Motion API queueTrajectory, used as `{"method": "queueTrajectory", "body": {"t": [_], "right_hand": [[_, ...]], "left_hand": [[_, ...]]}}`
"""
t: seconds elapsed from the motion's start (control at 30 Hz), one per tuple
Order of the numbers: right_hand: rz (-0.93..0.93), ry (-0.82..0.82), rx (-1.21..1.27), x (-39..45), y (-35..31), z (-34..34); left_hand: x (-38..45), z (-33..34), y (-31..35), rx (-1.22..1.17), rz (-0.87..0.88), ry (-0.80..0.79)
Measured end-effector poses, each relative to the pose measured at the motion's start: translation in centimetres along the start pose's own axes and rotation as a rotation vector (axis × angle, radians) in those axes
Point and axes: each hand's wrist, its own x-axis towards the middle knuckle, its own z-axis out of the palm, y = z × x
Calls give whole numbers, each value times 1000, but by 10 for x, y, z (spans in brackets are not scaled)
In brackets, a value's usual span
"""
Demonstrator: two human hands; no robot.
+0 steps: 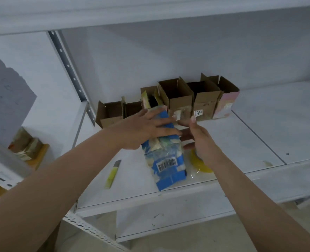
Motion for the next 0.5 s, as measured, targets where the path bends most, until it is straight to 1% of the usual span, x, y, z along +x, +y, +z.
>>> {"method": "queueTrajectory", "body": {"t": [0.1,0.13,0.2,0.23,0.3,0.33,0.4,0.43,0.5], "right_hand": [[41,-48,-32,-8,10,3],[48,-59,-44,-10,12,3],[60,-82,-72,-12,13,2],[62,-98,-96,-12,13,1],[28,-119,-183,-13,12,0],[-24,-110,-247,-15,11,0],[-185,-84,-359,-18,9,0],[-264,-89,-405,-20,9,0],[-338,-131,-488,-21,12,2]], "left_hand": [[-1,19,9,-40,-35,-54],[-2,24,10,-66,-66,-47],[-7,31,10,-119,-143,21],[-10,33,10,-169,-190,81],[-16,37,14,-385,-312,253],[-20,40,19,-511,-376,361],[-27,43,33,-721,-450,571],[-29,44,40,-804,-464,638],[-30,46,55,-926,-475,673]]}}
